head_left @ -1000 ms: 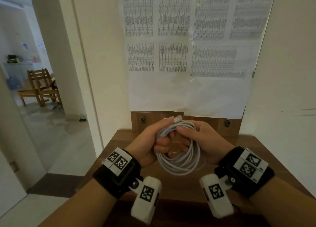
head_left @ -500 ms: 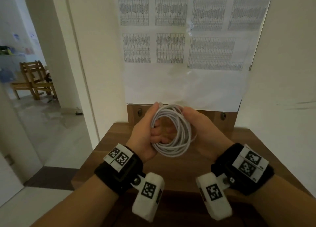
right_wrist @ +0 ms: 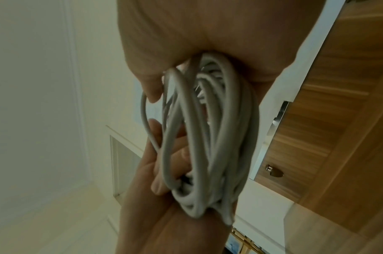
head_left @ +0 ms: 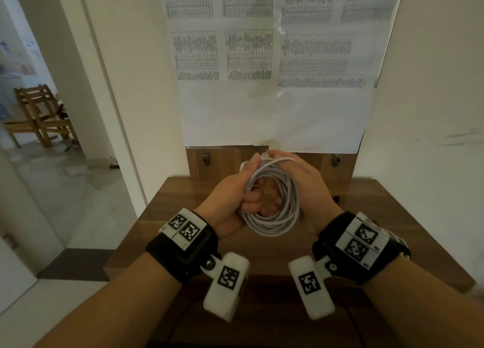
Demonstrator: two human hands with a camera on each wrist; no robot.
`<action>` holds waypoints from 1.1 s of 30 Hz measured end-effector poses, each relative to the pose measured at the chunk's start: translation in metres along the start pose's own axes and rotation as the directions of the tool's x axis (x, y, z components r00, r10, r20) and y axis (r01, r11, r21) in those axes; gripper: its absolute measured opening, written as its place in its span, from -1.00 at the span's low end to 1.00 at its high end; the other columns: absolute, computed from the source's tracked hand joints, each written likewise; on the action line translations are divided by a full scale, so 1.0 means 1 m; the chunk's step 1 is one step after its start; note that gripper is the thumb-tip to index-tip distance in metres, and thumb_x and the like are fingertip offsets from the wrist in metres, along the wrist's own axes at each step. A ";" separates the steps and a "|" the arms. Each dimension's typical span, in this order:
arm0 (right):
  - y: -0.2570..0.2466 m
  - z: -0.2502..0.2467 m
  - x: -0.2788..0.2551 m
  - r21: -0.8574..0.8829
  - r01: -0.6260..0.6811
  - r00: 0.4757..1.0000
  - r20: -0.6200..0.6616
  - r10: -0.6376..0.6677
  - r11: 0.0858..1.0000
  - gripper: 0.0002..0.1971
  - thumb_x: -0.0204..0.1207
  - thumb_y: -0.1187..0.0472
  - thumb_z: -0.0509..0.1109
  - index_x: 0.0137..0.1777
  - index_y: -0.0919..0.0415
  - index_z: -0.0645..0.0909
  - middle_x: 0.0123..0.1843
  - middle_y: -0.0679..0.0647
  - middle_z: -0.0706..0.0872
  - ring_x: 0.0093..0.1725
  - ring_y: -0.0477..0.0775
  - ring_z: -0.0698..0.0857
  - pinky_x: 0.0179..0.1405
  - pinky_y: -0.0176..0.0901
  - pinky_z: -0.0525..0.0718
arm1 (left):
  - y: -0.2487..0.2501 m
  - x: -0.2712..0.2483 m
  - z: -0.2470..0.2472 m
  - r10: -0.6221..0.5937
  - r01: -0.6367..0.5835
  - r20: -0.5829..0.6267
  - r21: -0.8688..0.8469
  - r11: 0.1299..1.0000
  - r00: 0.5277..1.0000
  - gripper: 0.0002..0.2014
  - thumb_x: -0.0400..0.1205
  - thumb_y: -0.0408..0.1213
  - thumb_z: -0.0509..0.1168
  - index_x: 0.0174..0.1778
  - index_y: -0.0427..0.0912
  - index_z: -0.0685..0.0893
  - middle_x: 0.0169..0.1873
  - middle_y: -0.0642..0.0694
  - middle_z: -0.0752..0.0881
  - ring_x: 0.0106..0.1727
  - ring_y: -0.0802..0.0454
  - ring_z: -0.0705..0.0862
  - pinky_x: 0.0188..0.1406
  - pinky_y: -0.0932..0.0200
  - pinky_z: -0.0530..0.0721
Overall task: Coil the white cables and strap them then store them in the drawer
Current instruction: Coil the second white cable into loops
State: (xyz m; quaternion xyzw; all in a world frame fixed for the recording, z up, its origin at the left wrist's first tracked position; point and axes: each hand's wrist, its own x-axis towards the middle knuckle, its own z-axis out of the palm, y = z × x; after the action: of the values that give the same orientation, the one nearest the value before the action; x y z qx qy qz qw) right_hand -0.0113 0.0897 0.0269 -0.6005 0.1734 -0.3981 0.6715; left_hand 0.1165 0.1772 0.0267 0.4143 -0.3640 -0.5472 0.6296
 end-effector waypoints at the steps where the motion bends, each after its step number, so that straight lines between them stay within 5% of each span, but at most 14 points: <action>1: -0.001 -0.002 0.001 0.060 -0.037 0.999 0.038 0.034 0.998 -0.64 0.65 -0.01 0.35 0.32 0.18 0.68 -0.13 0.25 0.71 -0.32 0.15 0.65 -0.33 -0.08 0.66 | -0.001 0.000 0.001 0.001 -0.001 -0.002 -0.011 1.000 1.000 -0.55 0.57 0.25 0.23 -0.33 -0.08 0.41 -0.67 0.10 0.19 -0.68 0.18 0.14 -0.41 0.18 0.02; 3: -0.003 -0.003 0.001 0.141 -0.093 0.993 0.089 0.081 0.986 -0.52 0.60 -0.10 0.35 0.32 0.26 0.69 -0.05 0.35 0.71 -0.22 0.28 0.66 -0.17 0.05 0.70 | -0.001 0.000 0.002 0.013 -0.013 -0.003 -0.022 1.000 1.000 -0.55 0.56 0.26 0.23 -0.29 -0.10 0.44 -0.67 0.10 0.19 -0.69 0.18 0.14 -0.29 0.10 -0.03; 6: -0.004 -0.003 0.000 0.021 -0.052 0.998 -0.043 0.053 0.998 -0.42 0.48 -0.27 0.42 0.13 0.28 0.79 0.07 0.47 0.78 -0.01 0.42 0.74 0.14 0.32 0.74 | -0.001 -0.003 0.010 0.042 -0.042 0.049 -0.006 0.999 0.998 -0.56 0.61 0.23 0.17 0.01 -0.10 0.64 -0.63 0.09 0.24 -0.67 0.21 0.17 -0.58 0.30 0.13; 10: -0.002 -0.003 -0.003 -0.083 0.002 0.995 -0.103 -0.011 0.997 -0.67 0.58 -0.08 0.48 -0.02 0.22 0.84 -0.11 0.61 0.66 -0.23 0.37 0.61 -0.15 0.26 0.66 | 0.002 -0.007 0.014 0.039 -0.043 0.121 0.034 0.999 0.992 -0.53 0.53 0.30 0.19 -0.28 -0.04 0.71 -0.61 0.03 0.33 -0.62 0.19 0.26 -0.63 0.37 0.25; 13: -0.001 -0.003 -0.003 -0.125 0.038 0.991 -0.121 -0.053 0.991 -0.76 0.63 0.04 0.45 0.02 0.21 0.83 -0.39 0.29 0.67 -0.49 0.20 0.55 -0.44 -0.06 0.62 | 0.001 -0.005 0.012 0.052 -0.053 0.011 0.150 0.987 0.999 -0.56 0.45 0.23 0.32 -0.29 -0.13 0.51 -0.61 0.02 0.31 -0.62 0.15 0.28 -0.63 0.34 0.34; 18: 0.005 0.001 0.002 -0.221 0.055 0.983 -0.160 -0.092 0.974 -0.62 0.67 -0.06 0.37 0.33 0.17 0.68 -0.27 0.19 0.70 -0.48 0.10 0.58 -0.53 -0.10 0.62 | -0.007 0.001 0.011 0.082 -0.065 -0.083 0.192 0.979 0.993 -0.51 0.46 0.30 0.28 -0.38 -0.08 0.38 -0.64 0.05 0.24 -0.65 0.14 0.17 -0.57 0.22 0.14; 22: 0.007 0.005 0.003 -0.247 0.053 0.975 -0.195 -0.103 0.968 -0.56 0.66 -0.07 0.38 -0.21 0.34 0.65 -0.51 0.17 0.47 -0.66 0.07 0.44 -0.66 -0.14 0.52 | -0.006 0.006 0.008 0.027 -0.015 -0.089 0.129 0.991 0.996 -0.42 0.42 0.42 0.26 -0.46 -0.08 0.39 -0.68 0.04 0.23 -0.68 0.12 0.13 -0.46 0.09 0.03; 26: 0.011 0.002 0.002 -0.213 0.029 0.975 -0.211 -0.075 0.977 -0.63 0.66 0.03 0.41 -0.34 0.20 0.60 -0.51 0.15 0.45 -0.66 0.03 0.43 -0.68 -0.22 0.49 | -0.011 0.008 0.008 -0.033 0.046 -0.127 0.104 0.993 0.991 -0.39 0.50 0.44 0.20 -0.54 -0.06 0.39 -0.71 0.03 0.23 -0.71 0.09 0.13 -0.48 0.11 0.17; 30: 0.014 -0.004 0.004 -0.164 -0.017 0.999 -0.052 0.008 0.986 -0.64 0.66 -0.07 0.38 -0.19 0.22 0.70 -0.33 0.35 0.57 -0.44 0.21 0.55 -0.42 0.02 0.60 | -0.016 0.002 0.006 -0.043 0.051 -0.130 0.056 0.997 0.991 -0.44 0.65 0.29 0.15 -0.50 -0.06 0.34 -0.68 0.03 0.22 -0.69 0.11 0.15 -0.56 0.17 0.17; 33: 0.008 -0.017 0.013 -0.314 -0.056 0.997 0.041 0.072 0.948 -0.36 0.55 -0.39 0.28 0.15 0.22 0.74 0.01 0.42 0.77 -0.05 0.32 0.76 0.06 0.29 0.72 | -0.013 0.003 0.003 -0.005 0.010 -0.166 0.029 1.000 0.986 -0.46 0.66 0.26 0.18 -0.49 -0.05 0.35 -0.65 0.05 0.21 -0.68 0.13 0.14 -0.60 0.22 0.11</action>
State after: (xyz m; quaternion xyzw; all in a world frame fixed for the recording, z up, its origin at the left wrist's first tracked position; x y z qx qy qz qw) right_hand -0.0128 0.0691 0.0192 -0.7035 0.2361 -0.3278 0.5848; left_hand 0.1093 0.1735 0.0160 0.4692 -0.3171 -0.5077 0.6492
